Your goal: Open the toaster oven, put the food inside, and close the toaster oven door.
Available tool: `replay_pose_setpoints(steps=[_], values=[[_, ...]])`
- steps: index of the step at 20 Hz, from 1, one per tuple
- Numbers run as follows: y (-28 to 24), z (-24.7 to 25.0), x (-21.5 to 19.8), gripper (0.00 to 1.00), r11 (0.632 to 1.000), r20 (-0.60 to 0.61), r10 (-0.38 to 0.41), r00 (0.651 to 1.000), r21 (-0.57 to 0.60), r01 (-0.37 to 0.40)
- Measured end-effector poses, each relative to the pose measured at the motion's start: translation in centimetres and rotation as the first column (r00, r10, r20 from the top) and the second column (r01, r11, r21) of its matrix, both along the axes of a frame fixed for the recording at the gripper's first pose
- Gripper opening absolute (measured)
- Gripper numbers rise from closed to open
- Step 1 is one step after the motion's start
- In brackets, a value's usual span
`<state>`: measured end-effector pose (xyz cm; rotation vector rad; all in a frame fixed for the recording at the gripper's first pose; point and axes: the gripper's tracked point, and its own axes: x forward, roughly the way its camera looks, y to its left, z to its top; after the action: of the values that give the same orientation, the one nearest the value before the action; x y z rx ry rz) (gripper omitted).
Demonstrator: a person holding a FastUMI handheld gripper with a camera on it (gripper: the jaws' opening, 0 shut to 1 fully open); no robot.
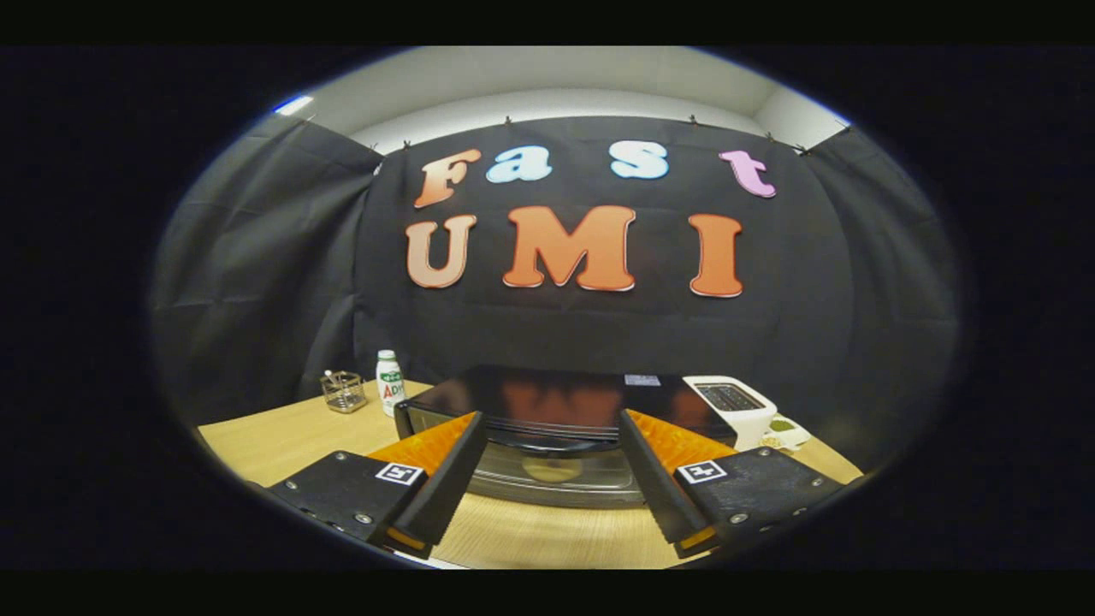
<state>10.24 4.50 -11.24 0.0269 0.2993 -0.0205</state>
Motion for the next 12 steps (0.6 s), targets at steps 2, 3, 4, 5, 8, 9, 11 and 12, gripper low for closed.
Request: replay_pose_setpoints(steps=[2, 3, 4, 5, 8, 9, 11, 12], values=[[0.1, 3.1, -0.8, 0.92, 1.000, 0.059, 0.010, 0.998, -0.002, -0.010], [0.0, 4.5, -1.3, 0.92, 1.000, 0.087, 0.010, 0.996, -0.009, -0.010], [-0.4, 5.8, -1.7, 0.92, 1.000, 0.116, 0.007, 0.993, -0.019, -0.005], [-0.8, 7.2, -2.1, 0.92, 0.999, 0.146, 0.005, 0.989, -0.035, 0.000], [-1.7, 10.4, -3.4, 0.93, 0.998, 0.206, -0.009, 0.979, -0.060, 0.022], [-1.8, 11.2, -3.8, 0.93, 0.998, 0.215, -0.010, 0.976, -0.056, 0.022], [-2.6, 12.5, -4.3, 0.93, 0.999, 0.227, -0.017, 0.974, -0.035, 0.025], [-2.7, 13.1, -4.6, 0.93, 1.000, 0.226, -0.010, 0.974, -0.015, 0.014]])
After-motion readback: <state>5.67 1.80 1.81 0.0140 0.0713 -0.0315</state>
